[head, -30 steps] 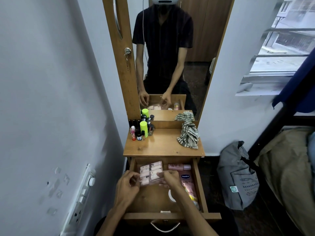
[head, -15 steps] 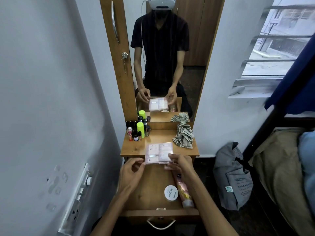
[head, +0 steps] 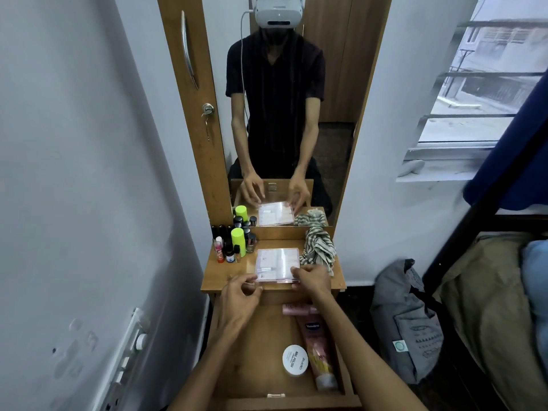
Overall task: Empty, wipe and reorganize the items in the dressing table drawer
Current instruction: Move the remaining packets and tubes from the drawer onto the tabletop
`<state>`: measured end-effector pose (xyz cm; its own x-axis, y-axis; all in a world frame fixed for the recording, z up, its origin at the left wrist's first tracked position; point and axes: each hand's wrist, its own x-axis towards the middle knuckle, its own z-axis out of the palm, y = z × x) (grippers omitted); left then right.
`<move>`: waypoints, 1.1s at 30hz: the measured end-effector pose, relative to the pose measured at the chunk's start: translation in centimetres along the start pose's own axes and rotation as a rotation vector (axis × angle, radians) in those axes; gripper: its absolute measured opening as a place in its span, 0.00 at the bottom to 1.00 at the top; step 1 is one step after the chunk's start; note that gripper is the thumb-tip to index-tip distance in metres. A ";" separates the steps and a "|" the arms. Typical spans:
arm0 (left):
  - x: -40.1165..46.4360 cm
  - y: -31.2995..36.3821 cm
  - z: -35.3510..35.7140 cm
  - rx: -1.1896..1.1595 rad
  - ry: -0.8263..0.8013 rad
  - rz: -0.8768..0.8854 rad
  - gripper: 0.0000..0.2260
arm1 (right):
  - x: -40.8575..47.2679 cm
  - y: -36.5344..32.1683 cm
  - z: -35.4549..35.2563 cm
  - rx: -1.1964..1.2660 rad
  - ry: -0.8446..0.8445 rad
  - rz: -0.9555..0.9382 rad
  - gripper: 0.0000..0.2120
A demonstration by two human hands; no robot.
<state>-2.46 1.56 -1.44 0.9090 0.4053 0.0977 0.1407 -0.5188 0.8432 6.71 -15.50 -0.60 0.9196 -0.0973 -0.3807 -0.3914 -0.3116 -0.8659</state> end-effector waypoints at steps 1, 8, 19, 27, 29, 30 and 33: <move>0.1 -0.1 0.1 0.001 -0.002 -0.005 0.13 | 0.0 -0.2 0.0 -0.104 0.037 -0.039 0.09; 0.7 0.6 1.0 0.000 0.019 0.007 0.11 | 0.2 -0.9 -0.4 -0.386 0.223 -0.214 0.10; 2.8 0.6 1.5 -0.029 -0.059 -0.027 0.17 | 0.0 -1.6 -0.1 -0.212 0.183 -0.254 0.14; 0.8 0.1 0.6 -0.022 -0.060 0.033 0.15 | -1.8 0.3 -0.5 -0.130 0.192 -0.404 0.17; -0.5 0.3 0.3 0.012 -0.017 0.069 0.12 | -2.5 1.1 -0.8 -0.156 0.179 -0.425 0.13; -1.1 0.2 0.2 0.031 -0.007 0.077 0.10 | -2.9 1.7 -0.9 -0.168 0.178 -0.435 0.11; -3.0 -0.6 0.4 0.055 -0.019 0.076 0.09 | -4.0 3.3 -1.5 -0.237 0.130 -0.442 0.09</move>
<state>-5.09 0.33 -2.45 0.9250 0.3492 0.1494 0.0922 -0.5880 0.8036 1.75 -17.57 -1.44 0.9979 -0.0201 0.0613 0.0399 -0.5533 -0.8320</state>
